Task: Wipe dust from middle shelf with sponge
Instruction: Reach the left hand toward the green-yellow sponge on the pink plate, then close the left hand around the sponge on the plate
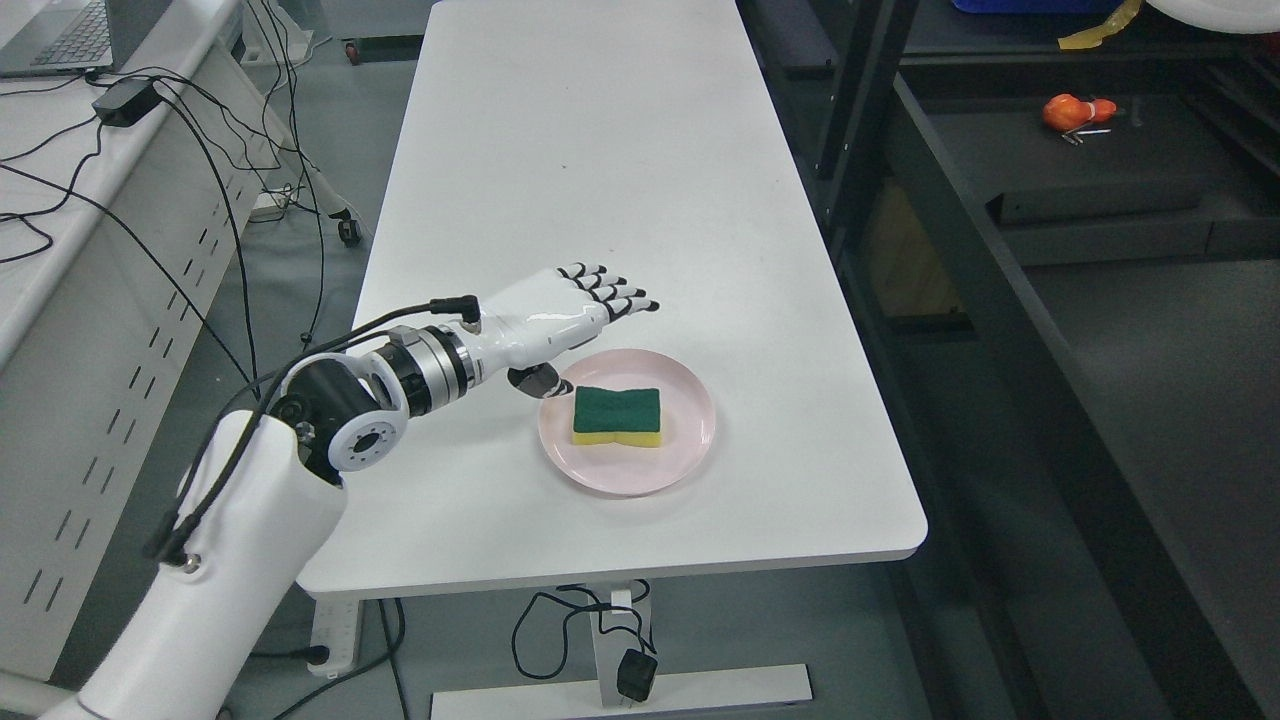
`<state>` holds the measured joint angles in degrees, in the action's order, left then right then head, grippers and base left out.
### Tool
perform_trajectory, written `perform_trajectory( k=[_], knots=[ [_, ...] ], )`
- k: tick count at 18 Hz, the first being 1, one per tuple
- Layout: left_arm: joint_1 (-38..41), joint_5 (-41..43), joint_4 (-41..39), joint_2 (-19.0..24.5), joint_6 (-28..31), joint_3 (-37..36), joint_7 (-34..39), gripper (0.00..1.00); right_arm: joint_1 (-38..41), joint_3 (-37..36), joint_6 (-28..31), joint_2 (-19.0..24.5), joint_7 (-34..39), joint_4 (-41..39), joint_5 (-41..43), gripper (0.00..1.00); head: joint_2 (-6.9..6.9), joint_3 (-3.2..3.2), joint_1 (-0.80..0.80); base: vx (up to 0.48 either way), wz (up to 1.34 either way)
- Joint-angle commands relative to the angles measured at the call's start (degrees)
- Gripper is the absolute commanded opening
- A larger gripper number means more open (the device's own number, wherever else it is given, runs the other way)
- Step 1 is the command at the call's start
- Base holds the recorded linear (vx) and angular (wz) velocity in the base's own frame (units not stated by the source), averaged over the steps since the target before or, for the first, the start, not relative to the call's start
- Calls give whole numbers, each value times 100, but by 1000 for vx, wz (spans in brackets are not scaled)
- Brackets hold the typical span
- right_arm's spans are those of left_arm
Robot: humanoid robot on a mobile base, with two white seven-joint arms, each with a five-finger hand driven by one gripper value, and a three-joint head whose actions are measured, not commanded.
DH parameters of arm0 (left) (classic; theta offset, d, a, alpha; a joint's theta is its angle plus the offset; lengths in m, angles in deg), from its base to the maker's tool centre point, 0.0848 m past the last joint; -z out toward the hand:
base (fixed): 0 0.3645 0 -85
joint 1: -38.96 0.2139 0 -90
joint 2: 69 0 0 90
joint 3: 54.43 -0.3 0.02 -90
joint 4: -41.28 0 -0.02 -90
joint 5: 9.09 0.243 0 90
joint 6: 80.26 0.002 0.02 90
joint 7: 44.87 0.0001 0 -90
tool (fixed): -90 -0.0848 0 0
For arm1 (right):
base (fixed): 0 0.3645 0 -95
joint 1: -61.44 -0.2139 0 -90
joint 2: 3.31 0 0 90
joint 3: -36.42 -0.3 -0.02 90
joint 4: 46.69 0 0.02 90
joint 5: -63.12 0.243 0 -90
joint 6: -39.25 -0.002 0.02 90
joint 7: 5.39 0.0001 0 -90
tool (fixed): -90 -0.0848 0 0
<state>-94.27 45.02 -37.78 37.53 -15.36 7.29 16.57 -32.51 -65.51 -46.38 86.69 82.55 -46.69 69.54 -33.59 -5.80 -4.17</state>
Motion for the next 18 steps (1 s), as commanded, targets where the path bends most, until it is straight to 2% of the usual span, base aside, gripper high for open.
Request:
perform_trajectory(
  k=[1,5,9,14,18],
  knots=[
    [-483,697,128,227,-119,-1567,-343,95,0,-2,2,-100,-4,-100,0,100,0,0,0,0,0],
    [-853,802,119,262,-119,-1576,-511,95,0,6,2,-100,-4,-100,0,100,0,0,0,0,0],
    [-783,1066,268,166,-119,-1742,-502,95,0,-2,2,-100,-4,-100,0,100,0,0,0,0,0],
    [-730,1207,742,-369,-101,-1804,-432,95,0,-2,2,-100,-4,-100,0,100,0,0,0,0,0],
    [-722,1207,857,-511,-49,-1830,-431,94,0,-2,2,-100,-4,-100,0,100,0,0,0,0,0]
  ],
)
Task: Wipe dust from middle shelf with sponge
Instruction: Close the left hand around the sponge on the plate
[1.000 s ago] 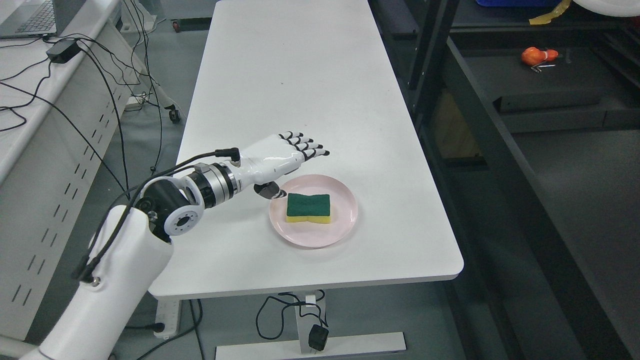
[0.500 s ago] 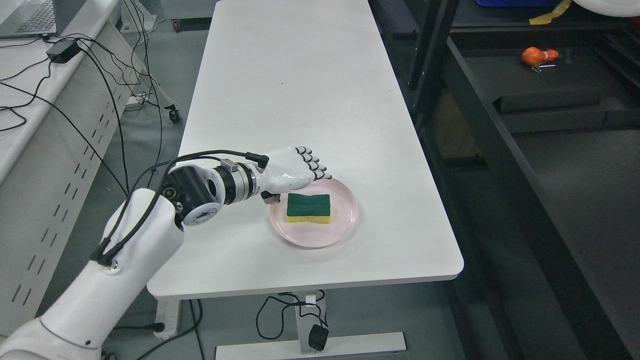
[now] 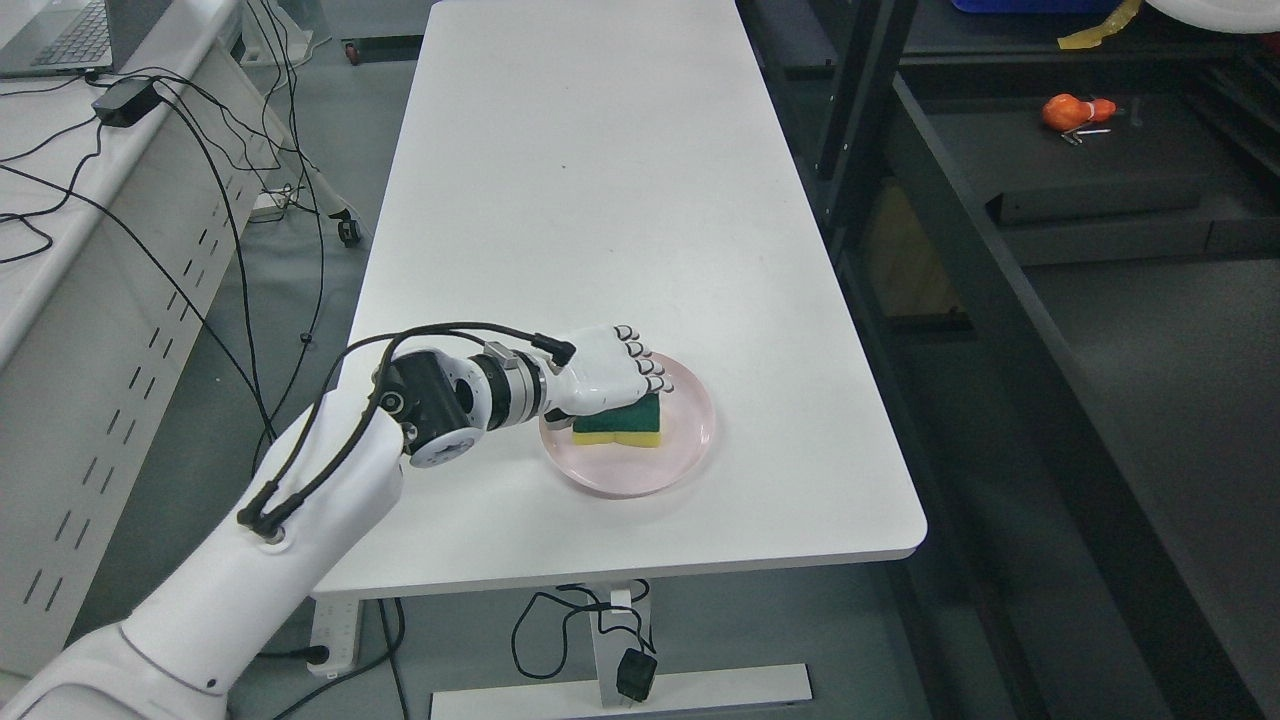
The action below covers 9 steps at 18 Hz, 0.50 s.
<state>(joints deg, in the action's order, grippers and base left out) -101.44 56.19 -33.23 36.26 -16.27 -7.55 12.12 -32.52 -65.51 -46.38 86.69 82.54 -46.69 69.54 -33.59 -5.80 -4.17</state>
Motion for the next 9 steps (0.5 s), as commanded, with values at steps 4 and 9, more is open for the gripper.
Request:
perform_trajectory(
  k=[4,9],
  knots=[
    [83,81,403,-384,60,-250,-21,87,0,7,3,-100,-4,-100,0,100,0,0,0,0,0],
    [320,20,306,-550,52,364,-39,72,0,-2,3,-100,-4,-100,0,100,0,0,0,0,0]
  ],
)
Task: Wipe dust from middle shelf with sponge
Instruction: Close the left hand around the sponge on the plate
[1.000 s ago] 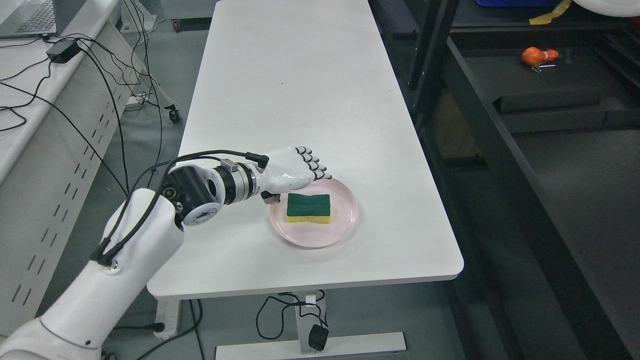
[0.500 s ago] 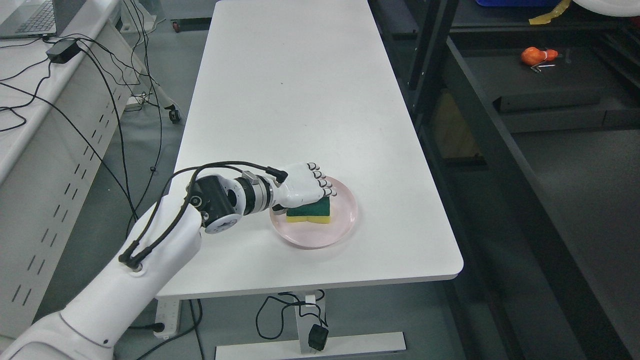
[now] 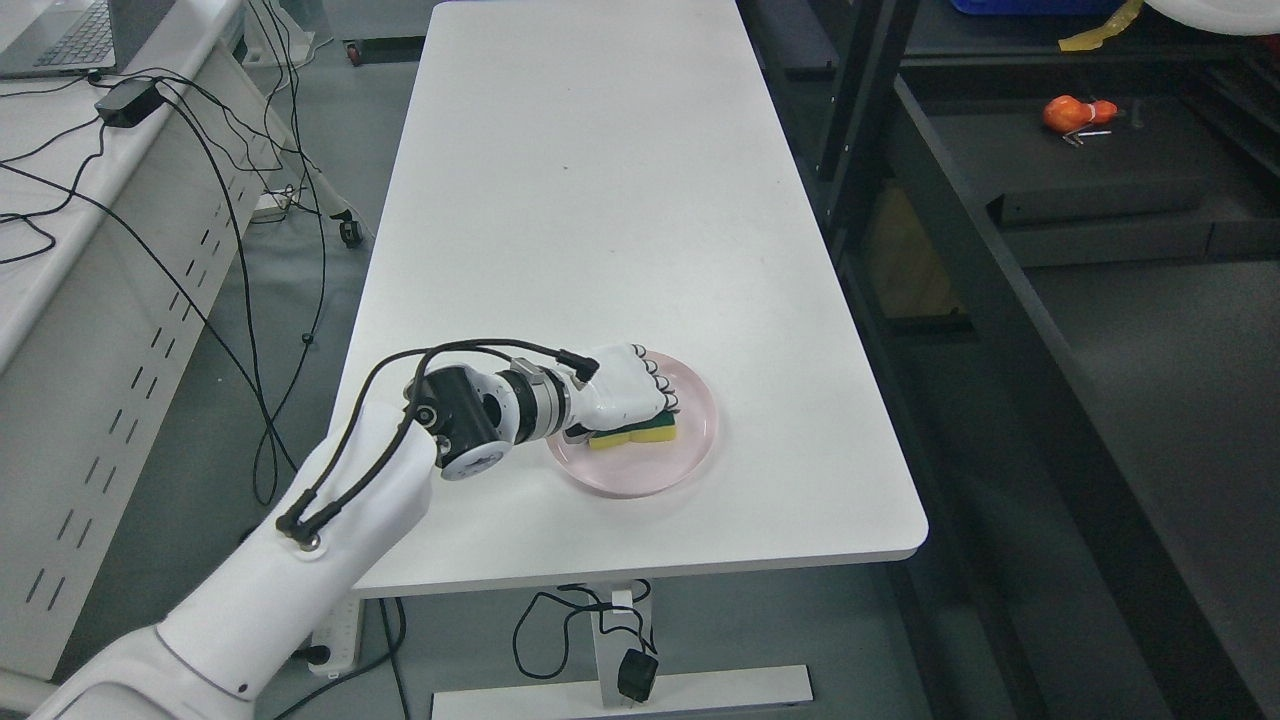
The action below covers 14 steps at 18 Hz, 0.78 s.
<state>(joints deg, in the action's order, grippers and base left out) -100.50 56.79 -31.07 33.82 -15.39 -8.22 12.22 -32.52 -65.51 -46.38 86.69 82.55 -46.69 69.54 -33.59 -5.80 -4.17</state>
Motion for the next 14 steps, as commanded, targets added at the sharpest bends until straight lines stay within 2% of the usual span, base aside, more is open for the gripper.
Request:
perform_trajectory(
  k=[1,5,8,12,14],
  knots=[
    [340,-40,64,-420,-45,763,-84,68,0,-2,2,-100,-4,-100,0,100,0,0,0,0,0],
    [542,-84,55,-737,-80,1583,-330,50,0,-2,2,-100,-4,-100,0,100,0,0,0,5,25],
    [692,-443,55,-1044,-116,2303,-304,31,0,-2,2,-100,-4,-100,0,100,0,0,0,8,75],
    [692,-1916,37,-1182,-203,3077,-295,3,0,-2,2,-100,-4,-100,0,100,0,0,0,1,2],
    [666,-2655,-59,-1182,-248,3384,-313,0,0,-2,2,-100,-4,-100,0,100,0,0,0,-3,-56]
  ],
)
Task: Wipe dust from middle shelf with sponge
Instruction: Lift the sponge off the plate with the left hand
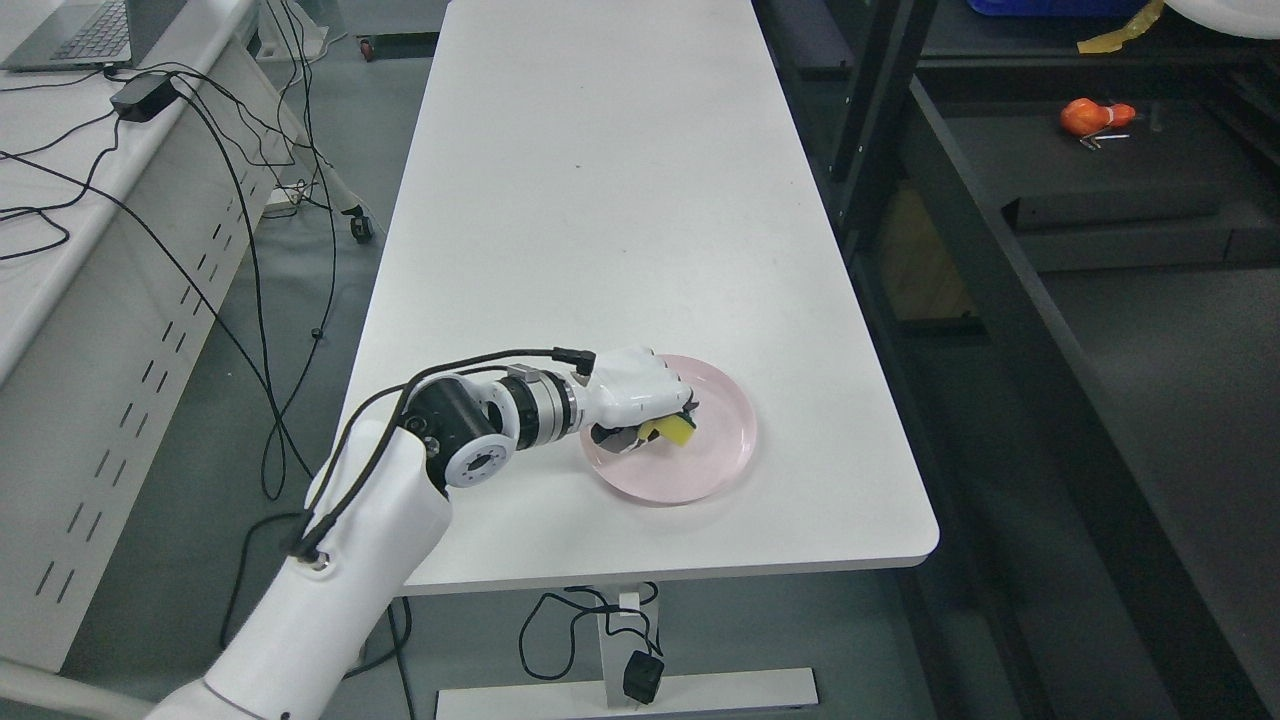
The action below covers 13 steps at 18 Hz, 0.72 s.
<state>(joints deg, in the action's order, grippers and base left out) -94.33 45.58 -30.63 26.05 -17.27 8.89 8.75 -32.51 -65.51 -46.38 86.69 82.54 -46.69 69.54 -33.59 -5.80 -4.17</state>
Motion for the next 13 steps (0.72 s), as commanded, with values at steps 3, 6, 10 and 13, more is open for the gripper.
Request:
perform_trajectory(
  k=[3,6,10,13],
  knots=[
    [23,-2982,-165,-405,-6,2210,96,0,0,-2,3,-100,-4,-100,0,100,0,0,0,-9,-34],
    [329,-5011,-165,-405,257,2351,848,0,0,-2,3,-100,-4,-100,0,100,0,0,0,0,0],
    [1057,-6571,-348,-405,266,2361,2614,1,0,7,3,-100,-4,-100,0,100,0,0,0,-1,-3],
    [2006,-7056,-840,-405,258,2150,3232,1,0,7,3,-100,-4,-100,0,100,0,0,0,-12,-39]
  ],
)
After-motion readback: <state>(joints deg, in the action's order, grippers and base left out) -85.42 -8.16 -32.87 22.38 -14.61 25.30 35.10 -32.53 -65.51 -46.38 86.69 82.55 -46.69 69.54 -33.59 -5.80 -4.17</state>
